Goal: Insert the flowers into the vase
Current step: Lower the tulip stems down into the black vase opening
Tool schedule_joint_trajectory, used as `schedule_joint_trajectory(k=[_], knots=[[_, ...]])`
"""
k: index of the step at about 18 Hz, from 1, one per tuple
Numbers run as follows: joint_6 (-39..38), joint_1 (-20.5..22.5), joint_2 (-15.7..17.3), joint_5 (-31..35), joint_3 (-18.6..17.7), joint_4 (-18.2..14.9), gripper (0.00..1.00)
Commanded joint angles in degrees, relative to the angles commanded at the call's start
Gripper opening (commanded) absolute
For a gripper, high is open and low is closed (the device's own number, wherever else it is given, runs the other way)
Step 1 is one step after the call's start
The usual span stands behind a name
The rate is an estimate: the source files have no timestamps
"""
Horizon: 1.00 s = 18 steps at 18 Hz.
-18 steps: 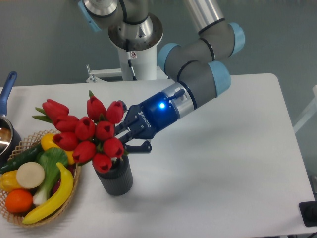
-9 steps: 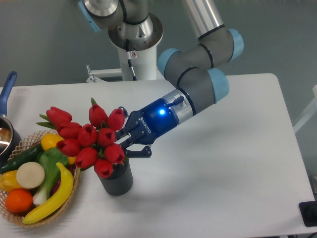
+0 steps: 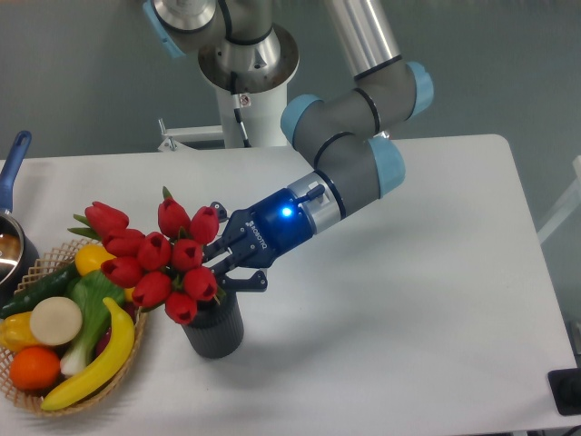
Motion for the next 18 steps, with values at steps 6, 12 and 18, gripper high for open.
schedule_joint_trajectory(k=[6, 12, 18], knots=[[0.26, -0.26, -0.70, 0.09, -0.70, 0.00, 0.20], [2.90, -0.35, -3.25, 0.09, -0.62, 0.00, 0.20], [3.87, -0.09, -3.69, 0.09, -0.97, 0.00, 0.21]])
